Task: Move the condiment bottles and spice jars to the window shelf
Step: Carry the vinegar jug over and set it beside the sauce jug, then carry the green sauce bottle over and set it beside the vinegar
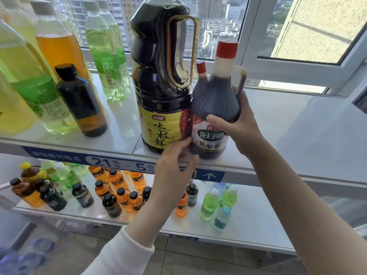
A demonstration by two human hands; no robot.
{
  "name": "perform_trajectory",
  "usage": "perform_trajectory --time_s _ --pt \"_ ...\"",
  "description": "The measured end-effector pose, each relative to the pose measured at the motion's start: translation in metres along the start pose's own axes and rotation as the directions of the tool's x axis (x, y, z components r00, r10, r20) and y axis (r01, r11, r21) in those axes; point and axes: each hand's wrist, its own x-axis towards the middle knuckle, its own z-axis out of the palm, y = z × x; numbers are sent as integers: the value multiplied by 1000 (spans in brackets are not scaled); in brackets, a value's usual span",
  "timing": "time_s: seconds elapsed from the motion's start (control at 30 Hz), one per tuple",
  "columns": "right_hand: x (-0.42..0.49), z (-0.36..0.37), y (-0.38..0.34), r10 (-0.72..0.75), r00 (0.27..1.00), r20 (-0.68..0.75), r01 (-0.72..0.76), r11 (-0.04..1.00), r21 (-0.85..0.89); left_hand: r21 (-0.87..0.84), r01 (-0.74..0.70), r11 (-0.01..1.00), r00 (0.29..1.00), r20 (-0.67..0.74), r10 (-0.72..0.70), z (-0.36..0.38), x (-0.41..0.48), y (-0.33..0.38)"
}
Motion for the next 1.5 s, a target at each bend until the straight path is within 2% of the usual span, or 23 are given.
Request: perform_trajectory --time_s 0.27,0.4,0.53,0.73,0.83,1.0,1.1,1.2,1.27,1.33,1.4,1.5 --pt "-1 0 2 25 1000 -3 -25 998 -54 -18 -45 999 999 -16 44 5 -2 -4" --pt "-13 -4 8 58 998 -19 -60 984 -166 67 -230 971 965 -116 237 14 -17 -2" --pt "-46 -22 15 33 970 -240 -121 925 -361 71 -407 911 905 -105 413 33 -33 -1" --pt "-144 -77 13 -26 873 -488 -308 746 -591 -83 -514 854 849 96 520 83 -50 20" --pt "-204 -103 3 -57 800 -597 -413 670 -617 -111 -575 810 781 219 585 117 -66 41" --pt "-328 -129 -16 -70 661 -747 -621 506 -598 -127 -715 687 576 449 683 172 -121 82" --pt "-414 -128 -29 -77 564 -822 -736 405 -543 -188 -783 593 403 574 713 195 -184 107" --pt "-510 -114 -43 -102 460 -882 -826 315 -467 -293 -824 485 198 653 731 206 -268 129" --pt "-580 -99 -52 -101 357 -928 -885 281 -371 -354 -833 425 67 699 712 205 -331 144" --pt "-649 -78 -63 -90 224 -970 -938 251 -240 -418 -841 343 -63 705 707 202 -393 159" --pt "-711 -51 -78 -78 89 -993 -970 219 -104 -495 -831 255 -185 678 711 196 -454 173" --pt "-793 -6 -105 -91 -73 -993 -984 168 57 -627 -765 148 -359 605 711 184 -541 196"
